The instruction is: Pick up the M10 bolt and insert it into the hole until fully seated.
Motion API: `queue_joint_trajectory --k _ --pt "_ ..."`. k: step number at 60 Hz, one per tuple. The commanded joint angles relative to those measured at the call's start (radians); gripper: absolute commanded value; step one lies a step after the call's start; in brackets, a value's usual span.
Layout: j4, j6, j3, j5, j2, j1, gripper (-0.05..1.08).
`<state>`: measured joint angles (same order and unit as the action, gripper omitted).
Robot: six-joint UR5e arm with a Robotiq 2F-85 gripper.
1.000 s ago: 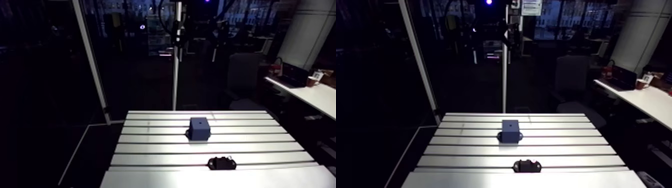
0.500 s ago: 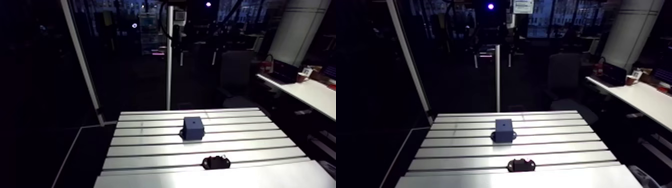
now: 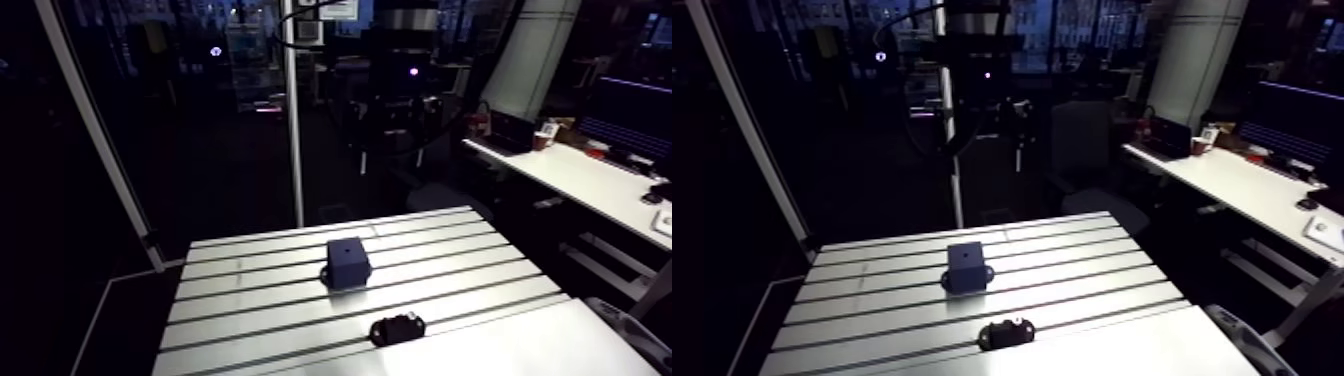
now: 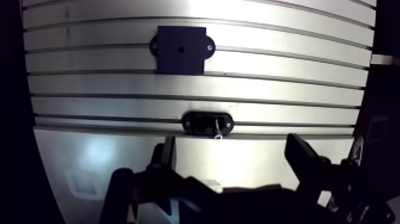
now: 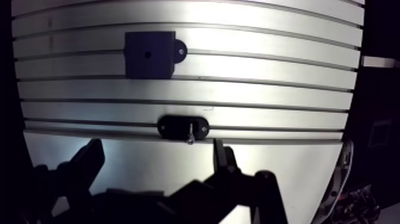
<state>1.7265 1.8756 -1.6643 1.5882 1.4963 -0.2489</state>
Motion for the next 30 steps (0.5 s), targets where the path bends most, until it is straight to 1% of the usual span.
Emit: queue_joint_trajectory --k 1,13,19,21,22,23,24,25,26,28,29,30 --pt "0.044 0.052 -0.093 0.000 -0.011 -0.056 0.01" --pt "0.045 0.053 -0.130 0.002 -0.024 -0.064 0.01" --pt "0.044 0.050 -0.149 0.007 -0.027 -0.067 0.01" --pt "0.050 0.048 -0.165 0.016 -0.032 -0.067 0.01" --pt "0.050 0.048 -0.165 0.016 -0.032 -0.067 0.01" --pt "0.061 0.047 -0.173 0.022 -0.036 -0.067 0.01" --pt "0.061 0.047 -0.173 0.022 -0.036 -0.067 0.01" --pt "0.076 0.049 -0.182 0.028 -0.038 -0.068 0.01" --pt "0.076 0.049 -0.182 0.028 -0.038 -0.068 0.01" --pt "0.103 0.049 -0.200 0.042 -0.038 -0.070 0.01" --pt "0.103 0.049 -0.200 0.042 -0.038 -0.070 0.01" --pt "0.115 0.050 -0.209 0.051 -0.038 -0.070 0.01"
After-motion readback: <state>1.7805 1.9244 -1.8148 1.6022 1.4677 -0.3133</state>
